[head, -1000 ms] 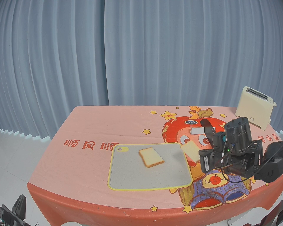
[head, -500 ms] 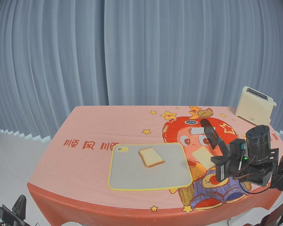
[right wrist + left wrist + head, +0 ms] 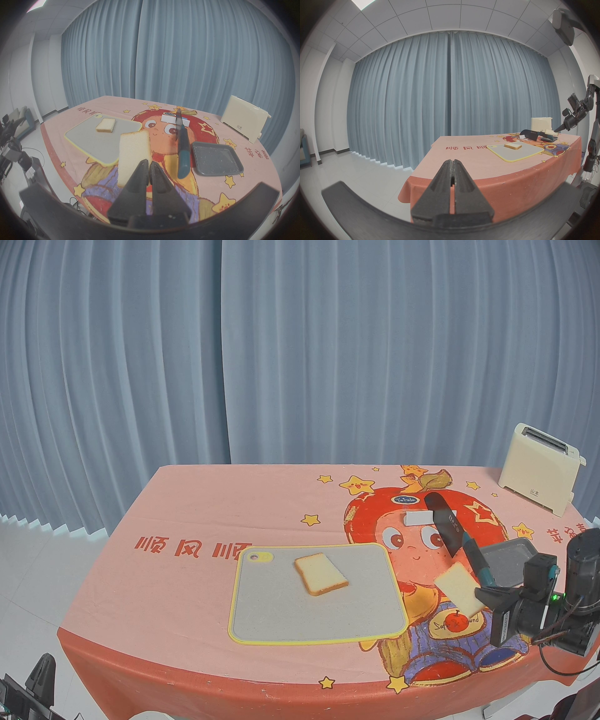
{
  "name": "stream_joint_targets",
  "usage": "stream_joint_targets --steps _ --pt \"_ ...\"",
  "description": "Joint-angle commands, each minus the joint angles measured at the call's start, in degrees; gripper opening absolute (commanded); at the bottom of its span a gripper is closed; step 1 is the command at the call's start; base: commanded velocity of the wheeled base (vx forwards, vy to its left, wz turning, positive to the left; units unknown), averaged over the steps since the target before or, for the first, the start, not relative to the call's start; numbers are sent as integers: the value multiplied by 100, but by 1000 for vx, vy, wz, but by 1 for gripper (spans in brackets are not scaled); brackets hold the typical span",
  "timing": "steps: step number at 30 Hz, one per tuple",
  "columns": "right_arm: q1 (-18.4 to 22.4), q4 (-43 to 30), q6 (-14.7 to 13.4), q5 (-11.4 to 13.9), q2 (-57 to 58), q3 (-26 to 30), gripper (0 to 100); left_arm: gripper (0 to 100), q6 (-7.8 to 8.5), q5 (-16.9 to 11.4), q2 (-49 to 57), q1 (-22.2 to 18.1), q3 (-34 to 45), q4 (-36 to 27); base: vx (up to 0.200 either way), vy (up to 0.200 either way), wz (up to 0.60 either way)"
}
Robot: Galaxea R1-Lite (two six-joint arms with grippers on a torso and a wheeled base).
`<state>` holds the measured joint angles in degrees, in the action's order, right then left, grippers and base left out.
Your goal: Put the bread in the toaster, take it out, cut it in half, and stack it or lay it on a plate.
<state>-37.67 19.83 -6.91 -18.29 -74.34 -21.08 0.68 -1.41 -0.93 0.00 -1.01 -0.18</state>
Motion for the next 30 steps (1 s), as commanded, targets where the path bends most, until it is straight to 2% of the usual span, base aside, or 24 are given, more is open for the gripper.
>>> stream_joint_targets --steps 1,13,30 --pt "-12 3 32 0 367 218 0 0 2 1 49 0 92 1 0 0 0" --pt "84 -23 50 -43 1018 192 0 0 -7 1 49 0 92 1 0 0 0" --pt "242 -41 67 -8 1071 253 0 0 20 -8 49 0 92 9 0 0 0"
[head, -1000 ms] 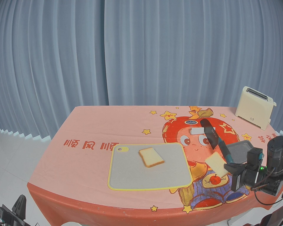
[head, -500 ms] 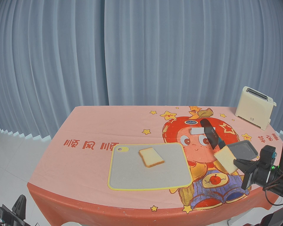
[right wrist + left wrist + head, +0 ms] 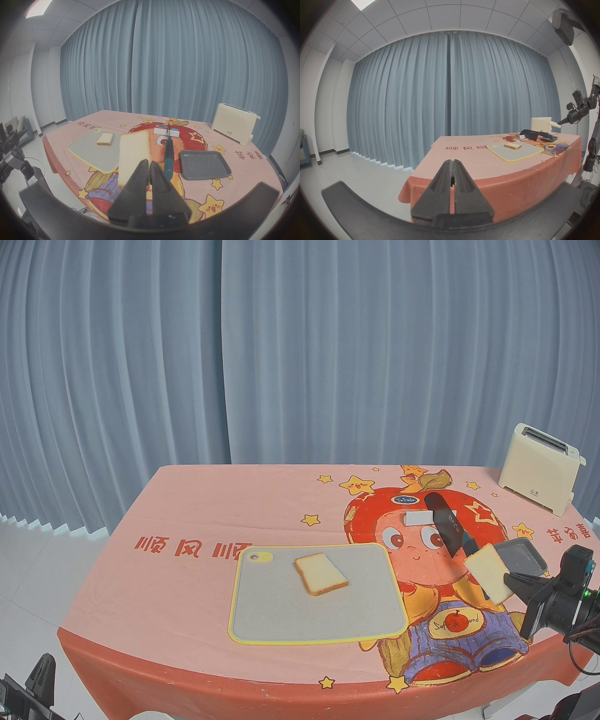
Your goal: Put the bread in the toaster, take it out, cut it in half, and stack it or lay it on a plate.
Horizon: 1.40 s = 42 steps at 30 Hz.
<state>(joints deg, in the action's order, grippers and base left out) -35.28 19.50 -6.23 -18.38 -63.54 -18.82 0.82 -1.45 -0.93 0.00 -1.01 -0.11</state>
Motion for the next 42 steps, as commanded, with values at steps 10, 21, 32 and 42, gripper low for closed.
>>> stream_joint_targets --steps 10,21,32,42 --pt "4 -34 -1 1 -10 28 0 0 -11 4 49 0 92 2 0 -180 0" --pt "4 -52 -1 1 8 28 0 0 -11 4 49 0 92 2 0 -200 0" --pt "12 -52 -1 1 -1 80 0 0 -11 4 49 0 92 2 0 -200 0" --pt "4 -61 8 1 -27 124 0 0 -20 4 49 0 92 2 0 -200 0"
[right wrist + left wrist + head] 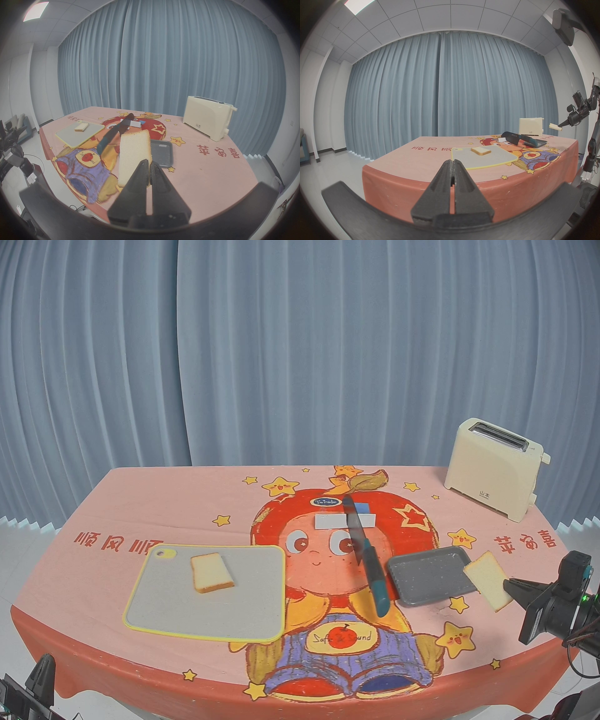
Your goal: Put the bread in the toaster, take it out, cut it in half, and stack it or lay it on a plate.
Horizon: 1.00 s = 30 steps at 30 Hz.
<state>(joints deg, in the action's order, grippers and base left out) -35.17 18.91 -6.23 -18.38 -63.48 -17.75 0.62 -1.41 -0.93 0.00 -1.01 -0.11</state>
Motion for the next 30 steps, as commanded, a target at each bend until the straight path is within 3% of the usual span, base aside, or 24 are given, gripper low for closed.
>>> stream_joint_targets --steps 1,7,30 --pt "-7 -1 8 1 -33 35 0 0 -1 1 49 0 92 2 0 -200 0" --pt "-7 -1 8 1 -16 44 0 0 17 -8 49 0 92 2 0 -200 0" --pt "-78 -1 -1 1 -86 123 0 0 -1 1 49 0 92 2 0 0 0"
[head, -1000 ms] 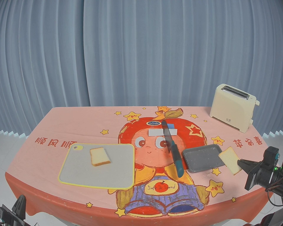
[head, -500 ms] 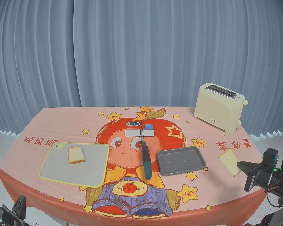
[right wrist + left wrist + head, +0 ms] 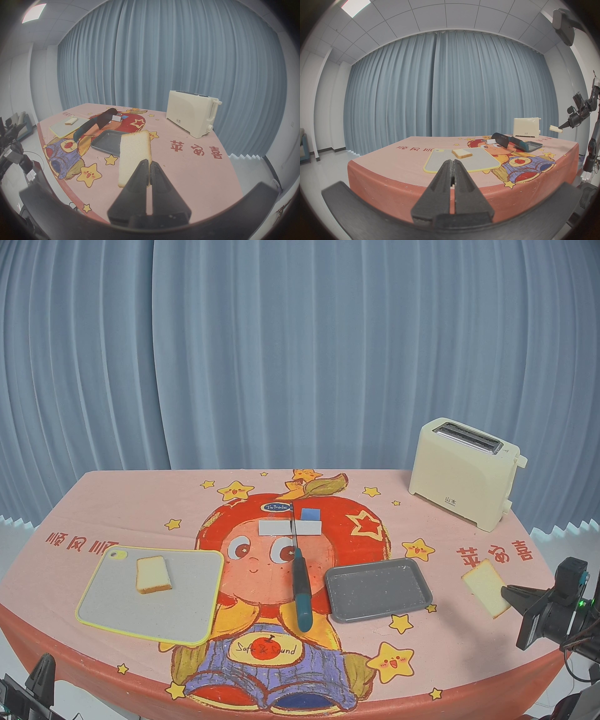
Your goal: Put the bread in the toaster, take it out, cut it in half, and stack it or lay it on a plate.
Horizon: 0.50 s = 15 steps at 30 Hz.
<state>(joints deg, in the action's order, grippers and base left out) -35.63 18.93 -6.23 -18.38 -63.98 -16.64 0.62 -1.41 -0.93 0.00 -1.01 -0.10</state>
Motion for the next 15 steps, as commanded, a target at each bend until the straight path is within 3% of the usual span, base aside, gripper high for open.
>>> stream_joint_targets --steps 1,15 --pt "-31 -4 -1 1 -45 12 0 0 -1 1 49 0 92 1 0 0 0" --pt "-304 58 16 -43 -71 179 0 0 -1 1 49 0 92 1 0 0 0"
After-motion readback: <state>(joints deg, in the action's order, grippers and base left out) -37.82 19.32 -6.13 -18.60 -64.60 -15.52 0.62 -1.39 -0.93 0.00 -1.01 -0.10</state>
